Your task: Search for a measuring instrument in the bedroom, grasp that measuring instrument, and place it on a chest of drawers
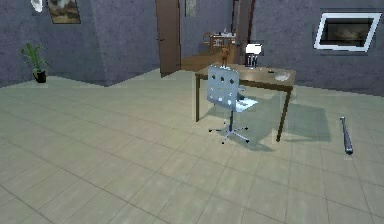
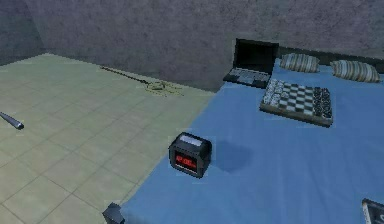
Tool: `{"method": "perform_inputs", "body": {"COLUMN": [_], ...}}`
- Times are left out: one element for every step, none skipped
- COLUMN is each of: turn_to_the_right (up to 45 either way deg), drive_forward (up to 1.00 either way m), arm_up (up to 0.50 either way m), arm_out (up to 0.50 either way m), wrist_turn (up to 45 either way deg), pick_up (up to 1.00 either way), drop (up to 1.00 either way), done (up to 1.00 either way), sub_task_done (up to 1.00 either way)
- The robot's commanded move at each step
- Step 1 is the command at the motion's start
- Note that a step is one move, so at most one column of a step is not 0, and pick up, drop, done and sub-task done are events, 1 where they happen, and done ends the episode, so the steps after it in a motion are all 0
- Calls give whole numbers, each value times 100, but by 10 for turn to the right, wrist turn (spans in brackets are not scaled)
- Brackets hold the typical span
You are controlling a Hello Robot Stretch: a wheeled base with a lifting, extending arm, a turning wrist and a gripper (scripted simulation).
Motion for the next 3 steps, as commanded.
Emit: {"method": "perform_inputs", "body": {"turn_to_the_right": [0,0,0], "drive_forward": [0,0,0], "arm_up": [30,0,0], "arm_out": [0,26,0], "wrist_turn": [0,0,450], "pick_up": [0,0,0], "drop": [0,0,0], "done": [0,0,0], "sub_task_done": [0,0,0]}}
